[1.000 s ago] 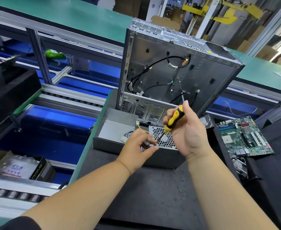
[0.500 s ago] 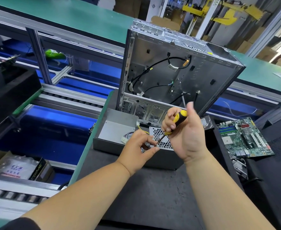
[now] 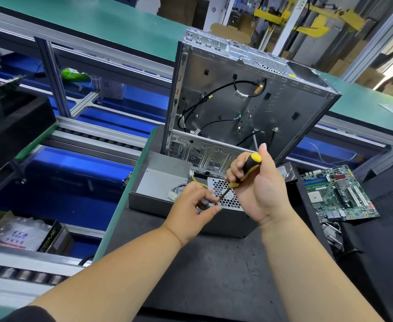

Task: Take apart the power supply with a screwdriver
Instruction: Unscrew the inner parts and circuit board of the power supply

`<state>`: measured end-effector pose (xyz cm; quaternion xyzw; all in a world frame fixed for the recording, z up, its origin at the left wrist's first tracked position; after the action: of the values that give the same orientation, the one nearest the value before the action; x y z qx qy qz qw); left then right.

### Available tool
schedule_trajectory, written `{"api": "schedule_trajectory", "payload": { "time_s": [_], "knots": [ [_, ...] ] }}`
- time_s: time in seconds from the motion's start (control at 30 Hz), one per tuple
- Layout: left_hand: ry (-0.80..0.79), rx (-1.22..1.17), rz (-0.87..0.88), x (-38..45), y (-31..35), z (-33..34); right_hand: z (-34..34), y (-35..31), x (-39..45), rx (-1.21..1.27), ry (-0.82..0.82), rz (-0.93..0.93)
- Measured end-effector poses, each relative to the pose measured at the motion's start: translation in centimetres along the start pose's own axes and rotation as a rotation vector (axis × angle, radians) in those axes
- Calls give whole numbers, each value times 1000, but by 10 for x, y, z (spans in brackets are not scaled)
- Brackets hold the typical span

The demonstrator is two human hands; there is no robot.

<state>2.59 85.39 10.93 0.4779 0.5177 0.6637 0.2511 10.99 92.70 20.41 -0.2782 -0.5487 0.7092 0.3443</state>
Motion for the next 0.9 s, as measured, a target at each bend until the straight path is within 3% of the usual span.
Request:
{"api": "schedule_trajectory", "payload": {
  "time_s": [0.33,0.9],
  "knots": [
    [2,-24,-12,0,-2,1,6,0,-4,42,-47,-24],
    [3,14,-14,0,0,0,10,1,-2,-92,45,-33]
  ]
}}
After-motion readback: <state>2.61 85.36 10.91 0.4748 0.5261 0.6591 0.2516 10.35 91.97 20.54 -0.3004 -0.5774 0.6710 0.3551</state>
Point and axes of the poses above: each hand's wrist, its own x-axis towards the middle knuckle, its own z-axis out of the palm, y = z × x, the point moved 10 cm from there along x, towards the middle knuckle, and after that the axes turned 7 degrees about -x, right-handed, at the moved point
